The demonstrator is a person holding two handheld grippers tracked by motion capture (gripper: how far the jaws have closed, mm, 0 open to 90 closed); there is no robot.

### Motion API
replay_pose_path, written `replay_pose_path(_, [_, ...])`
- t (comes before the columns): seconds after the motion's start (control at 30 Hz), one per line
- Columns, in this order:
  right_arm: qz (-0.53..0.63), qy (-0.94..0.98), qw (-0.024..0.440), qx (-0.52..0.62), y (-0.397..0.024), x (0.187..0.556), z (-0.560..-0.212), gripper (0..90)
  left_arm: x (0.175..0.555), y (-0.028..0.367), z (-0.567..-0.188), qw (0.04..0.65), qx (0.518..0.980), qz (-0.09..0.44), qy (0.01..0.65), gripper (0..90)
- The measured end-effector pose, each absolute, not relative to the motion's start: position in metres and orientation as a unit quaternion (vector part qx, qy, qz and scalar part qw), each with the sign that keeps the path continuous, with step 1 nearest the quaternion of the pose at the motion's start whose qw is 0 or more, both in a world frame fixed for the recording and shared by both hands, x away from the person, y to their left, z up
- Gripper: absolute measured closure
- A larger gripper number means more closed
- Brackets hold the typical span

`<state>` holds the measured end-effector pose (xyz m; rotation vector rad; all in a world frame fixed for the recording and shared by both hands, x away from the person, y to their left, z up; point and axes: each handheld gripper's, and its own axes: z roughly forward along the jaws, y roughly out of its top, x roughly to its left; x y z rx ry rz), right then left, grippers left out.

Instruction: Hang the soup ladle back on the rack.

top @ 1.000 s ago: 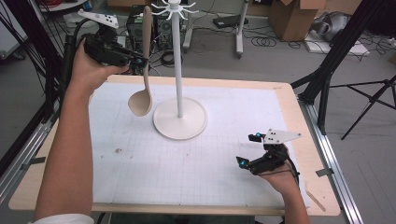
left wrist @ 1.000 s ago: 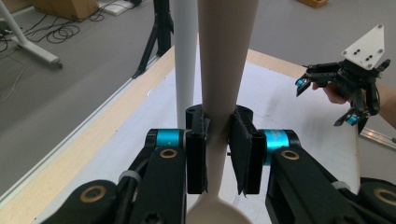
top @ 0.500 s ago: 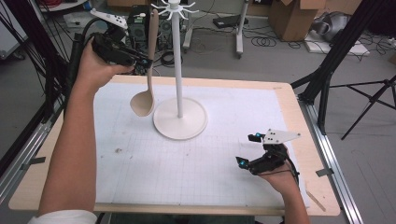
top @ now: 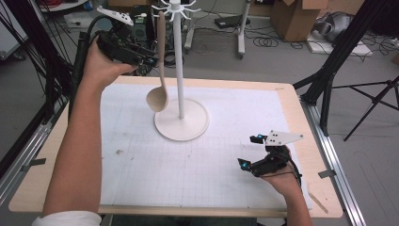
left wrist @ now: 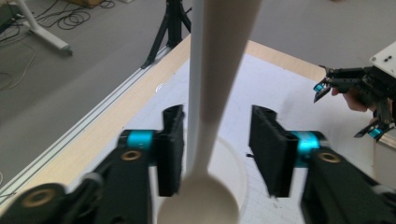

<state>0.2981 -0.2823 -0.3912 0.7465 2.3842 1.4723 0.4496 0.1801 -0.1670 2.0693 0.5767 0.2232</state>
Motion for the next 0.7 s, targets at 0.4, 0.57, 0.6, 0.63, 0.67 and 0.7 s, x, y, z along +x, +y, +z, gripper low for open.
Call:
replay_pose_path(0.4, [0.499,0.819,0.117,0.256,-0.279,0.298,-0.392,0.5,0.44,0.198,-0.17,0.475,0.84,0.095,0.243,39.7])
replay_pose_path(0.57, [0.5,0.819,0.118,0.256,-0.28,0.299,-0.393,0.6,0.433,0.203,-0.21,0.473,0.842,0.072,0.249,31.5])
replay_pose_path(0.6, [0.499,0.819,0.118,0.258,-0.281,0.298,-0.392,0.6,0.427,0.206,-0.231,0.474,0.843,0.061,0.247,29.9])
replay_pose_path(0.63, [0.5,0.818,0.118,0.259,-0.282,0.299,-0.393,0.5,0.423,0.208,-0.241,0.476,0.842,0.056,0.248,28.8])
replay_pose_path(0.67, [0.502,0.817,0.119,0.259,-0.283,0.299,-0.393,0.5,0.42,0.21,-0.25,0.477,0.841,0.054,0.249,27.9])
replay_pose_path(0.7, [0.501,0.816,0.118,0.262,-0.283,0.299,-0.394,0.5,0.417,0.213,-0.258,0.477,0.841,0.053,0.251,26.2])
